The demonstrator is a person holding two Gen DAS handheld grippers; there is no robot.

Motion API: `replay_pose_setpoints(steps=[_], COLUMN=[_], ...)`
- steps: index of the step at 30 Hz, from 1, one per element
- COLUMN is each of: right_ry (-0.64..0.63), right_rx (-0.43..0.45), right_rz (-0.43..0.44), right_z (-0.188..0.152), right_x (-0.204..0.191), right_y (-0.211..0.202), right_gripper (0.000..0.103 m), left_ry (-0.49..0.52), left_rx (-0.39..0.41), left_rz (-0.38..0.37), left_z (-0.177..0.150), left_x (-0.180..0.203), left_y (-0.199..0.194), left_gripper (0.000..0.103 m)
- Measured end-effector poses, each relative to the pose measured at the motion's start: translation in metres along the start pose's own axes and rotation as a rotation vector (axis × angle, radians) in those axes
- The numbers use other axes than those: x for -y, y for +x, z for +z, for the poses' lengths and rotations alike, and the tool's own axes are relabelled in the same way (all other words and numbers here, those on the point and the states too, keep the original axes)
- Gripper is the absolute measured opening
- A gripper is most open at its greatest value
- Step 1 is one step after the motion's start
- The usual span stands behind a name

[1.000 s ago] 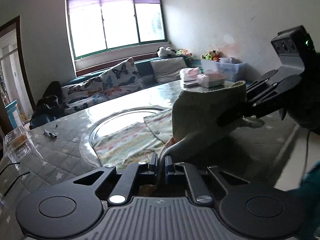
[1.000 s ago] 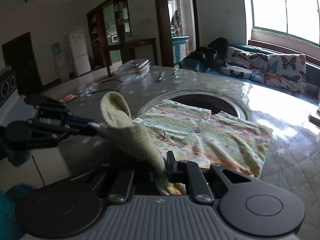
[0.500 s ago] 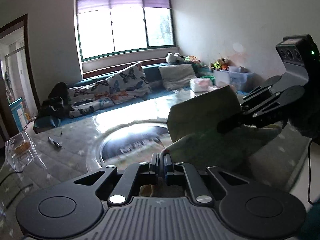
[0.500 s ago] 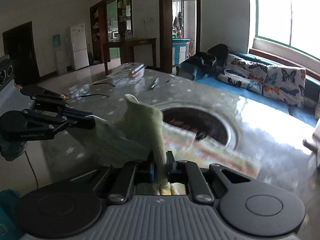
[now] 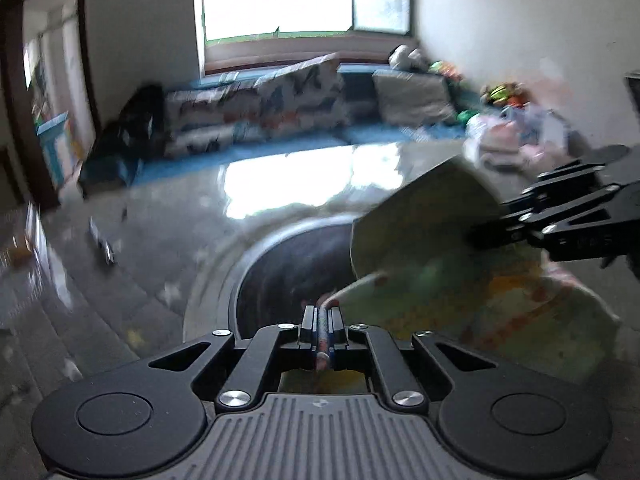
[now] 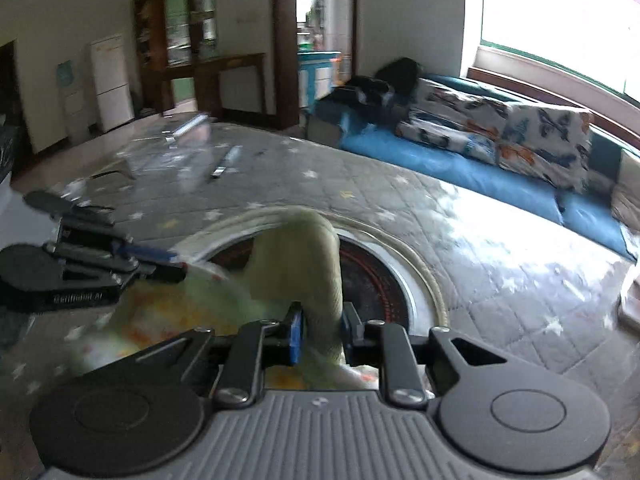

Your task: Fold clothes

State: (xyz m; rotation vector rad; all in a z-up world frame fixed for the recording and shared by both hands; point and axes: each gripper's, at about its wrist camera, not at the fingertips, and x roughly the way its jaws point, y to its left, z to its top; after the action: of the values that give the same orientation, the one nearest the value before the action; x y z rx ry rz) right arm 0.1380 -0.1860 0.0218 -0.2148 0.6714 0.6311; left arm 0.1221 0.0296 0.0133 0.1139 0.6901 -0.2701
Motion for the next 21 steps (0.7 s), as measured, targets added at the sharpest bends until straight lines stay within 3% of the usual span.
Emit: replay_pose_setpoints(steps=[2, 5, 10, 17, 21], right_ry=[0.028, 0.063, 0.093, 0.209, 0.230], right_rx=[0.008, 0.020, 0.006, -0.030, -0.005], right_rz=[-0.031, -0.072, -0.053, -0.075, -0.084], right_z=[-0.007, -0.020, -0.049, -0.084, -0.080], right_x=[0.008, 0.019, 0.019, 0.041, 0.046], right_y=[0.005, -0.002, -0.022, -0.022, -0.029], right_gripper=[0.036, 0.036, 0.036, 0.033, 0.031], left_ry=[0.001, -0.020, -0.073, -0.110, -0.123], left_rx=[-0.017, -0.023, 0.016, 0.038, 0.012], left_rz=[0.017, 0.045, 0.115, -0.006, -0.060], left_z=[-0.004, -0.007, -0.003, -0.001, -0.003], left_x=[-0.003, -0.008, -0.016, 0.002, 0.012], left_y=[0.010, 0.015, 0.006, -0.018, -0.014], left_gripper=[0.011, 0.012, 0.013, 0.012, 0.012])
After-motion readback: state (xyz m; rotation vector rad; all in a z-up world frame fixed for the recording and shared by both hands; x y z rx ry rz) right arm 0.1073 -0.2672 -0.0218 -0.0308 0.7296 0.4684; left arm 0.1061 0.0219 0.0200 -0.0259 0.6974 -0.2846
